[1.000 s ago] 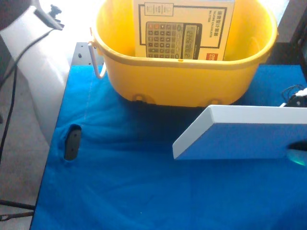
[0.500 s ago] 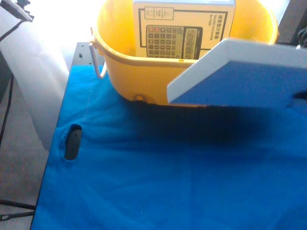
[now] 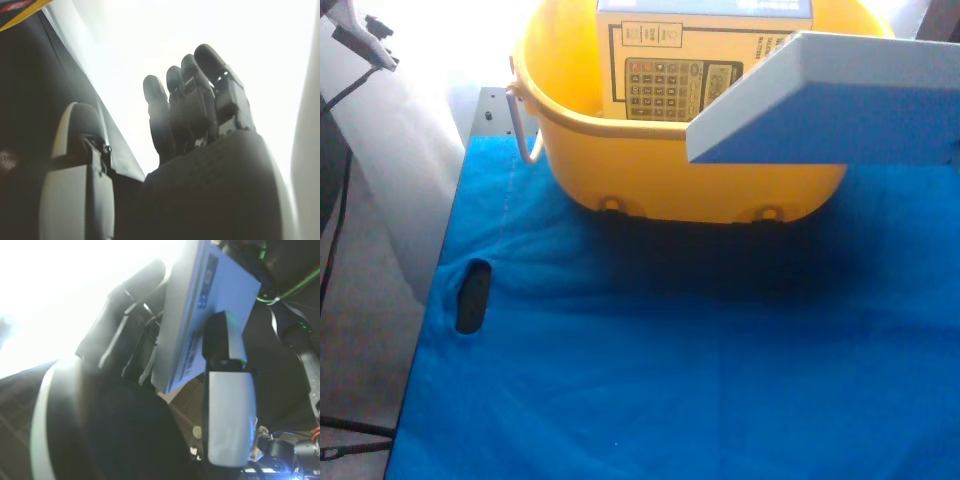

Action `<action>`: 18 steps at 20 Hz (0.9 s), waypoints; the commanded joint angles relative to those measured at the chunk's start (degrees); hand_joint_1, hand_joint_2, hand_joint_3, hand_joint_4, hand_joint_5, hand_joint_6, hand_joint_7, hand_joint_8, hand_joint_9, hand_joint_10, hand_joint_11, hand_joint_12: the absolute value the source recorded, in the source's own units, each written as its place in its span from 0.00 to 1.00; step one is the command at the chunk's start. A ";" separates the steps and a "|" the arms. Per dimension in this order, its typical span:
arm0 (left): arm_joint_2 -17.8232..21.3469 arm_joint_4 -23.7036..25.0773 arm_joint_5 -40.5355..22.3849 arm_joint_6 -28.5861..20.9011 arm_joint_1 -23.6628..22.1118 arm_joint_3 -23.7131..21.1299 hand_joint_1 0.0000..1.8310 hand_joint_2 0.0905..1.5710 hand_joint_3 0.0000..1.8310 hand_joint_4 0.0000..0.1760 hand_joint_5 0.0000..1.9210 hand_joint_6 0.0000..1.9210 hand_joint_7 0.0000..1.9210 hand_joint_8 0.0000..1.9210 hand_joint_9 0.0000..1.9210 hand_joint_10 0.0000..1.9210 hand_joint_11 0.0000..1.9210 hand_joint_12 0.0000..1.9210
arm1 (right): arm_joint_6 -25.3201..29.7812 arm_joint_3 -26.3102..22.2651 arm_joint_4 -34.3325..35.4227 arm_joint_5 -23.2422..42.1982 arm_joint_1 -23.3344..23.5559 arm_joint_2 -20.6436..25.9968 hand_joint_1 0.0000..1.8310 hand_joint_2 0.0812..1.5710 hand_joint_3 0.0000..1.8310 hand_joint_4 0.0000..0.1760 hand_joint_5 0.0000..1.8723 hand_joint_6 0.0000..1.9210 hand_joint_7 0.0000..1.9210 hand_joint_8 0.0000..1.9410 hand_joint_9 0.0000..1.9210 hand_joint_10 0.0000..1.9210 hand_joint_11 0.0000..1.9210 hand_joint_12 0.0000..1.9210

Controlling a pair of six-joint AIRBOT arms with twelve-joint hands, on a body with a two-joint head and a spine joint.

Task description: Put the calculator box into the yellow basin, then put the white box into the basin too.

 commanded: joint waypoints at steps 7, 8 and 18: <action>-4.43 -0.21 -5.38 -0.11 -0.39 3.79 0.46 0.72 0.00 0.00 0.29 0.00 0.22 0.00 0.19 0.00 0.00 0.60 | -0.53 5.21 4.31 -5.68 5.24 -0.51 0.67 0.72 0.01 0.00 0.49 0.51 0.47 0.64 0.49 0.45 0.42 0.58; -4.66 -0.21 -5.34 -0.11 -0.39 3.94 0.45 0.72 0.00 0.00 0.29 0.00 0.22 0.00 0.19 0.00 0.00 0.60 | -1.09 5.73 4.29 -4.61 6.57 -0.68 0.73 0.69 0.00 0.00 0.54 0.48 0.49 0.54 0.48 0.57 0.42 0.59; -4.93 -0.88 -5.64 -0.10 0.41 4.55 0.42 0.70 0.00 0.00 0.30 0.00 0.26 0.00 0.19 0.01 0.00 0.40 | -1.38 15.68 -1.69 12.86 23.72 -8.24 0.73 0.69 0.00 0.00 0.54 0.48 0.49 0.54 0.48 0.57 0.42 0.59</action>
